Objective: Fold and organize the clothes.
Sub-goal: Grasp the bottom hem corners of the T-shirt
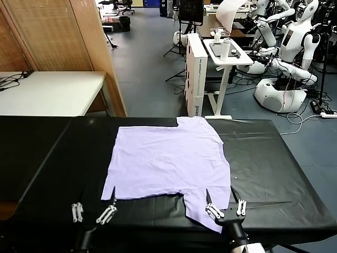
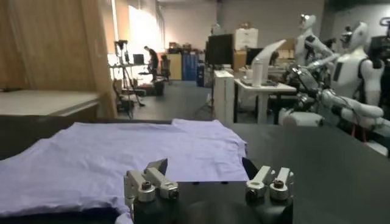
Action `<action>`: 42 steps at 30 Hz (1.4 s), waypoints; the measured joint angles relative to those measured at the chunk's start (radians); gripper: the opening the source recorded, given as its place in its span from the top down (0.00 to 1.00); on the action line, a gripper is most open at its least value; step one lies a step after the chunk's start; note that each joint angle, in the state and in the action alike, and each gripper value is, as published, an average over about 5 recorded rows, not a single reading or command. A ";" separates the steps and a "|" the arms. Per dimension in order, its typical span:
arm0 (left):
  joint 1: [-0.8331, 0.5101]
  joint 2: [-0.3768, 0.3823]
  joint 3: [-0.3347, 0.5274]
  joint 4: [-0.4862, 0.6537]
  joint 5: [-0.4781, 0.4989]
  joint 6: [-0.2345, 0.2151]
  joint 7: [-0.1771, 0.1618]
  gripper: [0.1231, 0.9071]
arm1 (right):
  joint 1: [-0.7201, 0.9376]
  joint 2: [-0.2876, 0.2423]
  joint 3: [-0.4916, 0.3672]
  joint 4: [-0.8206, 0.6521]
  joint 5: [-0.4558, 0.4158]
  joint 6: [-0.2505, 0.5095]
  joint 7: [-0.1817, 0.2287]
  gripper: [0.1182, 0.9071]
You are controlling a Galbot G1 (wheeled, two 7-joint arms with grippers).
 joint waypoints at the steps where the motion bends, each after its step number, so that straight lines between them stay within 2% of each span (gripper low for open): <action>1: -0.005 0.003 -0.003 -0.001 -0.005 0.021 0.003 0.00 | 0.004 0.000 0.002 -0.003 0.001 -0.008 0.000 0.00; 7: -0.071 0.026 -0.039 0.013 -0.050 0.170 0.040 0.00 | 0.038 -0.001 0.017 -0.026 0.031 -0.077 -0.009 0.00; 14: -0.167 0.041 -0.073 0.061 -0.082 0.326 0.050 0.00 | 0.051 0.003 0.019 -0.042 0.056 -0.128 -0.006 0.00; 17: -0.192 0.041 -0.080 0.076 -0.065 0.375 0.054 0.00 | 0.051 0.007 0.016 -0.046 0.068 -0.134 0.005 0.00; 27: -0.196 0.040 -0.069 0.085 -0.047 0.443 0.060 0.00 | 0.056 0.014 0.005 -0.063 0.078 -0.142 0.016 0.00; 36: -0.195 0.038 -0.064 0.095 -0.026 0.449 0.060 0.01 | 0.052 0.015 -0.008 -0.067 0.077 -0.144 0.017 0.00; 39: -0.191 0.037 -0.065 0.098 -0.021 0.452 0.061 0.10 | 0.051 0.015 -0.009 -0.067 0.077 -0.144 0.019 0.05; 42: -0.185 0.036 -0.064 0.096 -0.026 0.455 0.066 0.30 | 0.049 0.015 -0.010 -0.067 0.077 -0.144 0.019 0.16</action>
